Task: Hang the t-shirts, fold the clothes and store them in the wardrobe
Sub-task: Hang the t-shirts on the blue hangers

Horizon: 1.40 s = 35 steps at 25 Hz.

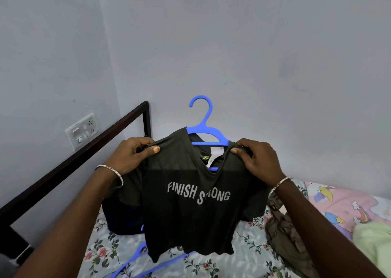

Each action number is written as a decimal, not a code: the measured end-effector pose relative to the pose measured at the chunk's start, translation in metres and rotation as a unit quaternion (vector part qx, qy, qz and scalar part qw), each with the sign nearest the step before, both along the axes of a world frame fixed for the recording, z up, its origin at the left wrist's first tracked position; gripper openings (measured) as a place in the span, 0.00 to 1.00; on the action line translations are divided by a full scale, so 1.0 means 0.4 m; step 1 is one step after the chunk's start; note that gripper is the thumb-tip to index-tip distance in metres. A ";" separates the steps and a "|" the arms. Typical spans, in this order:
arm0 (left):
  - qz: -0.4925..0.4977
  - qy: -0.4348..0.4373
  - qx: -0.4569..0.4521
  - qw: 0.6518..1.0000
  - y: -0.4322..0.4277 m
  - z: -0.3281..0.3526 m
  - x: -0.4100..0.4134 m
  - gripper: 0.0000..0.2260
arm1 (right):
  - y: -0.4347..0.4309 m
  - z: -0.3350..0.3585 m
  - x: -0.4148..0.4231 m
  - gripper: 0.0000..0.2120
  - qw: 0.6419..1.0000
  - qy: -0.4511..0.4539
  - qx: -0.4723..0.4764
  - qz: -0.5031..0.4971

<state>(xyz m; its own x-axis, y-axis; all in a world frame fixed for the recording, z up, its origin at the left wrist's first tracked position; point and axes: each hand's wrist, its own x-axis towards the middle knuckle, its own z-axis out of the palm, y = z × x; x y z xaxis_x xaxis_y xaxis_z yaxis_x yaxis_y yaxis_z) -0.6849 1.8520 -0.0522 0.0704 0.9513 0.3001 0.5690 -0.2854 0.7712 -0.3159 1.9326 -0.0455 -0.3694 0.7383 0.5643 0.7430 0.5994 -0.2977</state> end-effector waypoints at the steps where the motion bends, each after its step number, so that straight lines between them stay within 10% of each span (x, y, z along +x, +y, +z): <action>1: 0.008 0.008 0.002 1.000 -0.004 0.002 -0.008 0.07 | 0.004 -0.001 0.009 0.12 1.000 0.010 -0.008 -0.006; 14: 0.074 0.093 0.068 0.991 0.023 0.033 0.036 0.05 | 0.007 -0.013 0.030 0.13 0.995 0.085 -0.046 -0.007; 20: 0.102 -0.086 0.059 0.989 0.011 0.051 0.049 0.08 | 0.007 -0.022 0.050 0.15 0.993 0.103 -0.053 0.006; 29: 0.094 0.207 0.077 0.971 0.030 0.073 0.120 0.21 | 0.000 -0.010 0.014 0.14 0.992 0.102 -0.069 0.015; 35: 0.072 0.170 0.078 0.980 0.043 0.053 0.107 0.22 | 0.007 0.019 0.028 0.12 0.985 0.122 -0.104 0.072</action>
<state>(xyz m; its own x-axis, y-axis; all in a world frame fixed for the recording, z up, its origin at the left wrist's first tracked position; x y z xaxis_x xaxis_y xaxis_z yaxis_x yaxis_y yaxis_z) -0.6420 1.8694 -0.0310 0.0602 0.9028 0.4259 0.8284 -0.2832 0.4832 -0.3049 1.9354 -0.0378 -0.3505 0.7971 0.4916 0.5468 0.6004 -0.5836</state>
